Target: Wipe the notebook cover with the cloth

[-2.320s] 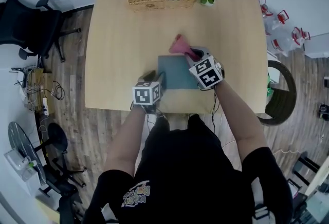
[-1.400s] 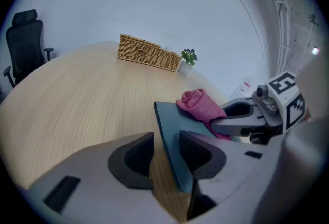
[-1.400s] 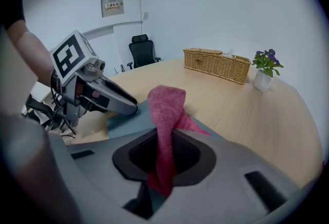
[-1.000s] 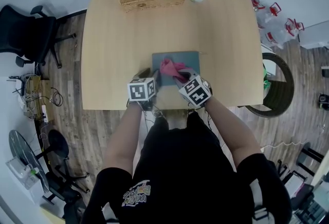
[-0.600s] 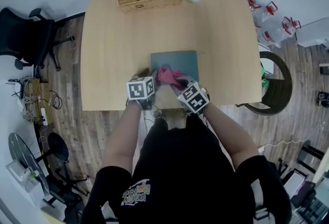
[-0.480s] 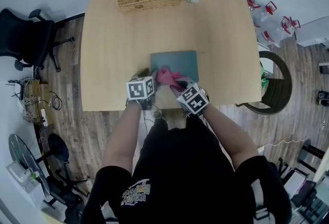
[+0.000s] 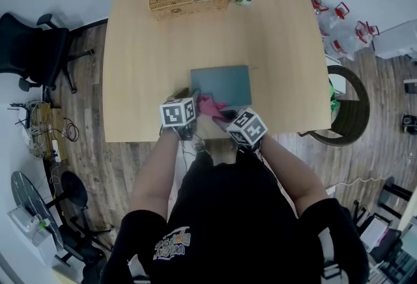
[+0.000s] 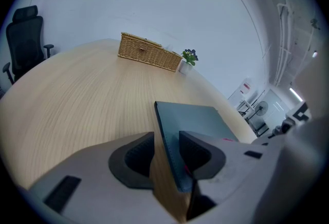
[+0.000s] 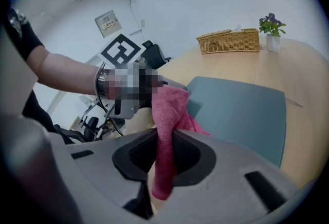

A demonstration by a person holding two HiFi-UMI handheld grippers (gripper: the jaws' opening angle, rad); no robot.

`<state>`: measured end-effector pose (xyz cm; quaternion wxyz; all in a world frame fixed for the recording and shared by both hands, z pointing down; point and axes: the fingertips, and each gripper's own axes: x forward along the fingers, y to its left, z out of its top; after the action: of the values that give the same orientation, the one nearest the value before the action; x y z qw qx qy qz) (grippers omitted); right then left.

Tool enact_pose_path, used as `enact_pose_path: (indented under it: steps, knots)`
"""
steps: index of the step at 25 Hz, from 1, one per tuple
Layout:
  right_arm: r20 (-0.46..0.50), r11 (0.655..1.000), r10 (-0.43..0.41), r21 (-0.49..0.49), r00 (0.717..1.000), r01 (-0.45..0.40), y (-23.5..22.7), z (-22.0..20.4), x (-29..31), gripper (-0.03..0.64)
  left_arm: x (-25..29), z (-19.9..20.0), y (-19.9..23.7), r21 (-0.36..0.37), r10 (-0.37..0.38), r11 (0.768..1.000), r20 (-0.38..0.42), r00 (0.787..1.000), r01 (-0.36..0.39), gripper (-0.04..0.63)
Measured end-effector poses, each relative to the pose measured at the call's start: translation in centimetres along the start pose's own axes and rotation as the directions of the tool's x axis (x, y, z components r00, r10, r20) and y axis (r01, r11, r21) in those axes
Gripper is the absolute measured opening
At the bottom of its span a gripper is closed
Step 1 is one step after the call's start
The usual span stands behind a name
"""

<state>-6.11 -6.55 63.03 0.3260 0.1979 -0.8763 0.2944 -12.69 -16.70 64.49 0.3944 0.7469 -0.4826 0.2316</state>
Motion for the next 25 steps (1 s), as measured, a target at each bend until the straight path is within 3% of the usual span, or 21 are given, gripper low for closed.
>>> enact_pose_path:
  steps: [4,8,11,15,19,25]
  knots:
    - [0.138,0.99,0.039,0.131,0.99,-0.057,0.0,1.6,-0.9,0.071,0.2,-0.1,0.0,-0.007,-0.008,1.0,-0.002,1.0,0.008,0.144]
    - [0.255,0.976,-0.028,0.214,0.967,-0.028,-2.3,4.3,-2.6,0.069,0.0,0.1,0.2,-0.008,-0.001,1.0,-0.007,1.0,0.001,0.141]
    - [0.292,0.975,-0.097,0.218,0.951,0.033,-4.9,7.0,-3.7,0.071,0.0,0.2,0.2,-0.013,-0.004,1.0,-0.008,1.0,0.004,0.14]
    - [0.28,0.982,-0.168,0.134,0.945,0.135,-7.7,10.7,-3.8,0.071,-0.1,0.2,0.1,-0.017,-0.006,1.0,-0.008,1.0,0.006,0.138]
    - [0.209,0.969,-0.232,-0.031,0.95,0.243,-9.9,13.6,-1.6,0.071,0.2,0.2,0.1,-0.02,-0.007,1.0,-0.009,1.0,0.007,0.137]
    - [0.074,0.932,-0.224,-0.276,0.972,0.236,-10.0,15.7,4.0,0.071,0.4,0.3,0.1,-0.028,-0.021,0.999,-0.014,1.0,0.021,0.135]
